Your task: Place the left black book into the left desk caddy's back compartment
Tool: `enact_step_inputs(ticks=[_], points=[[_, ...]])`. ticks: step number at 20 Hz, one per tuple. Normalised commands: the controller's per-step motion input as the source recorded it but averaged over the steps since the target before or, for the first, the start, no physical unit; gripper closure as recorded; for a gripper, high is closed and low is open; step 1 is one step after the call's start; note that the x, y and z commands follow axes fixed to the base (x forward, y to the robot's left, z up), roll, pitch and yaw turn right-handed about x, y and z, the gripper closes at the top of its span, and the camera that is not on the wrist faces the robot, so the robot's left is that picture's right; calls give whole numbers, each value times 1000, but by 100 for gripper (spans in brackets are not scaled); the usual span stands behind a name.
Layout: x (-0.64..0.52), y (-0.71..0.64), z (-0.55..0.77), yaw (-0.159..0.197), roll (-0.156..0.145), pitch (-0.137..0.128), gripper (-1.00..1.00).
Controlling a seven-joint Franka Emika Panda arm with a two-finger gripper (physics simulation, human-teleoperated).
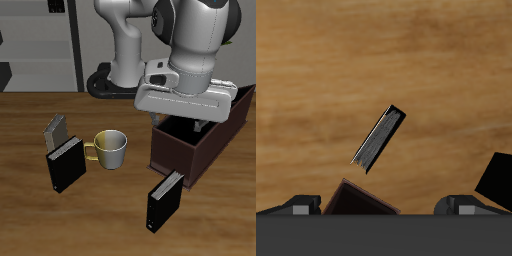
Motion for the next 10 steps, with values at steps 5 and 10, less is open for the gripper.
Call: enact_step_inputs(ticks=[5, 10], points=[[121, -17, -161, -36, 0, -2, -100], [81, 53, -202, -3, 24, -16, -100]])
